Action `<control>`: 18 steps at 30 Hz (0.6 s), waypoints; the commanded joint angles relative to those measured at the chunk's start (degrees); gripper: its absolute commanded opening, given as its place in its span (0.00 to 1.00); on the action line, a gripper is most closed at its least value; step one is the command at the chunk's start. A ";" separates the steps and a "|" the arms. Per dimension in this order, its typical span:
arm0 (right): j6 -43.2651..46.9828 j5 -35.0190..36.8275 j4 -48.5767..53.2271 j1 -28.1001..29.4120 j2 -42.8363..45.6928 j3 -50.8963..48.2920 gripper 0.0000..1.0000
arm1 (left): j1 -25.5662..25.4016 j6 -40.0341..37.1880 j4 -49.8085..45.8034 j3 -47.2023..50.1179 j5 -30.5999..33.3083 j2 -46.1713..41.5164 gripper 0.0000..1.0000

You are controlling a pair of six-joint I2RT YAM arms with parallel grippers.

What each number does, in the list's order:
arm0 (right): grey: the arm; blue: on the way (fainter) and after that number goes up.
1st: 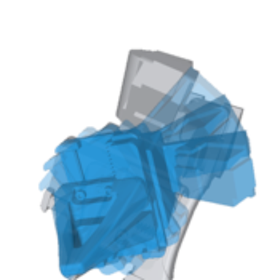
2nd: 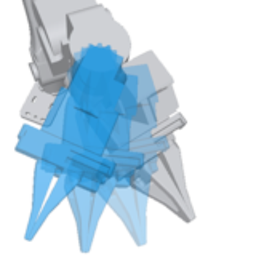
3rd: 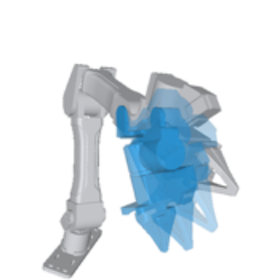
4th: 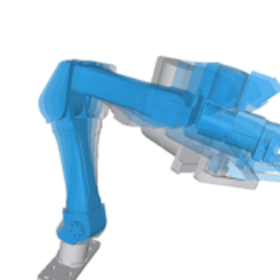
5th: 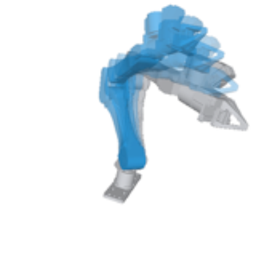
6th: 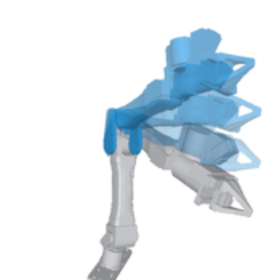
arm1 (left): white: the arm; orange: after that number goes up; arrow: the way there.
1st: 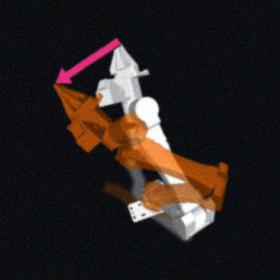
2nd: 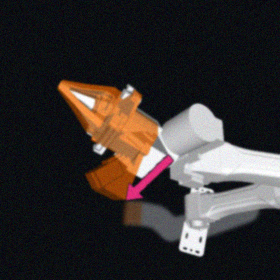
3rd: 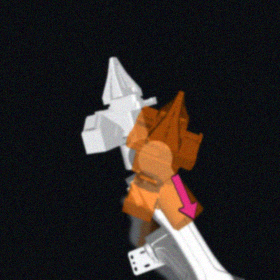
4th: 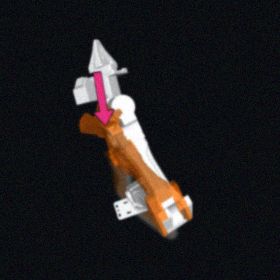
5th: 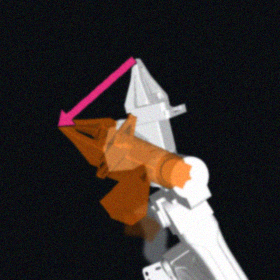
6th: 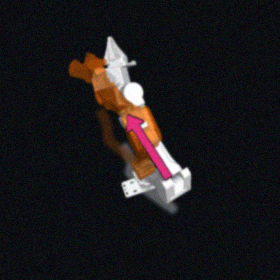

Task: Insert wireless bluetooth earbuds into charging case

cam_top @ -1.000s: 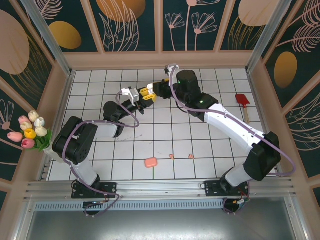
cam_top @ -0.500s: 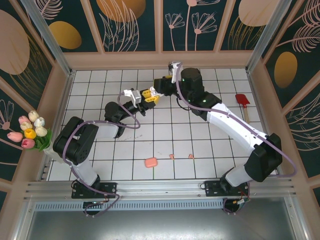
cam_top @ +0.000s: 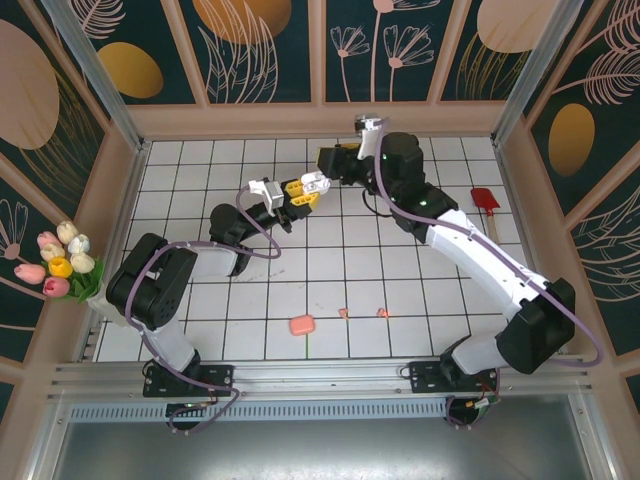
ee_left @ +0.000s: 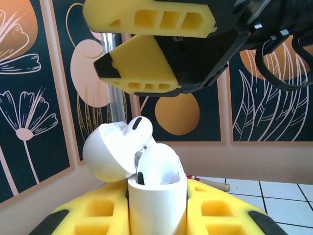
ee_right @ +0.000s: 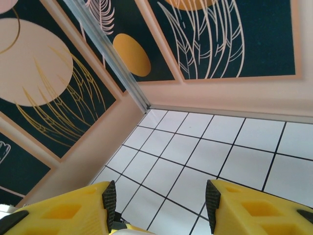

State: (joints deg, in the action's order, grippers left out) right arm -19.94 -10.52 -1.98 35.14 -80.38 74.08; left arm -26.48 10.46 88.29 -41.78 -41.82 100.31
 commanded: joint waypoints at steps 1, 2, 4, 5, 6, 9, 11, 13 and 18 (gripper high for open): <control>-2.83 -2.65 -0.73 -1.91 2.93 -0.78 0.53 | -0.06 -2.54 1.86 -0.32 -1.23 0.15 0.00; -3.31 -3.44 -0.11 -2.42 3.27 -0.83 0.53 | -0.06 -3.06 1.88 -0.24 -1.46 0.15 0.00; -4.00 -5.15 1.67 -3.08 3.65 -0.53 0.53 | -0.06 -4.06 1.88 -0.23 -1.89 0.04 0.00; -4.20 -5.91 2.47 -3.32 3.85 -0.30 0.53 | -0.06 -4.60 2.01 -0.36 -2.21 0.03 0.00; -4.45 -6.64 3.17 -3.40 3.87 -0.15 0.53 | -0.06 -5.08 2.22 -0.38 -2.39 0.08 0.00; -5.40 -9.41 4.72 -3.43 3.83 0.20 0.53 | -0.09 -5.71 3.09 -0.54 -2.79 0.43 0.00; -5.87 -10.79 5.33 -3.42 3.76 0.09 0.53 | -0.06 -5.82 2.98 -0.85 -2.96 0.51 0.00; -6.15 -11.57 5.61 -3.49 3.75 -0.33 0.53 | -0.07 -5.88 2.85 -1.15 -3.13 0.63 0.00; -7.42 -14.21 4.61 -3.48 3.27 -1.74 0.53 | -0.05 -5.63 2.68 -1.29 -3.20 0.77 0.00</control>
State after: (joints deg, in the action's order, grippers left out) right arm -25.82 -21.34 3.09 31.81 -77.71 73.69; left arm -26.48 5.76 88.33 -41.80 -43.72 100.57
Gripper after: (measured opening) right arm 0.532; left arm 0.247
